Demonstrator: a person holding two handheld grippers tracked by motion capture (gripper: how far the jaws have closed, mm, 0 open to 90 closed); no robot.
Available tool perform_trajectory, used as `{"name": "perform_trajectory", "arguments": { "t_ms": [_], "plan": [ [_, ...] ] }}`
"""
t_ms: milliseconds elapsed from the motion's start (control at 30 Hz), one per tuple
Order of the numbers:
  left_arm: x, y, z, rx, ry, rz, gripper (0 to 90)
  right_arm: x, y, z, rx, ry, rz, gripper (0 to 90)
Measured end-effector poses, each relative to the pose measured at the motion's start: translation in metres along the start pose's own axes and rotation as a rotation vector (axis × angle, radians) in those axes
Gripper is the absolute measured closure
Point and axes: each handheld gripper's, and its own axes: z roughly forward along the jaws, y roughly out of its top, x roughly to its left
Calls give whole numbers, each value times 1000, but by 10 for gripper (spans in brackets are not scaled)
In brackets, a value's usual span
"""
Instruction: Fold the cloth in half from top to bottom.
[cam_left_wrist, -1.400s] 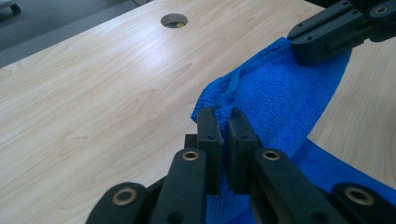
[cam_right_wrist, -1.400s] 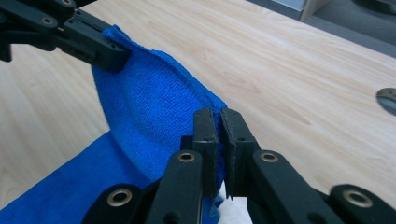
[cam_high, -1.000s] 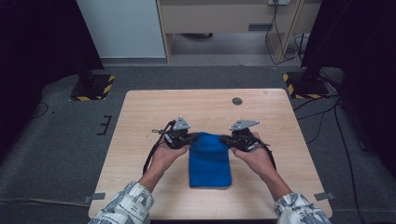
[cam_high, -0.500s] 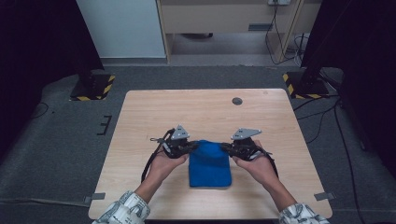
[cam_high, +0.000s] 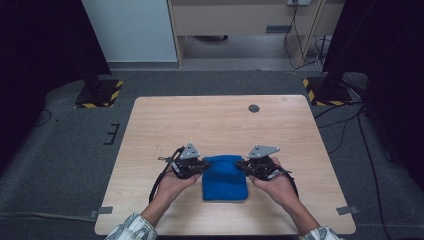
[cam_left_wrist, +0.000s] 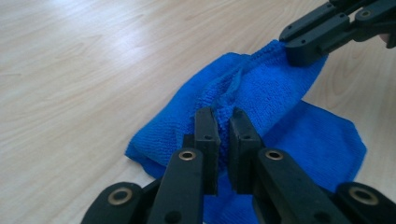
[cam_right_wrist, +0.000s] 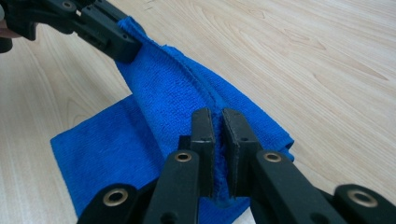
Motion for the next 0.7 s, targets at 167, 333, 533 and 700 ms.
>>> {"name": "perform_trajectory", "arguments": {
  "t_ms": [167,333,533,700],
  "plan": [
    [-4,-6,-2,-1,-10,0,833,6,-6,-4,2,14,-9,836],
    [-8,-9,-4,-8,-18,-1,832,11,-10,-7,-3,17,-15,834],
    [-15,-16,-10,-11,-36,3,832,15,-10,-12,-13,22,-17,833],
    [-17,-25,-8,-5,-47,-10,828,19,-17,-12,1,31,-23,832]
  ]
}}
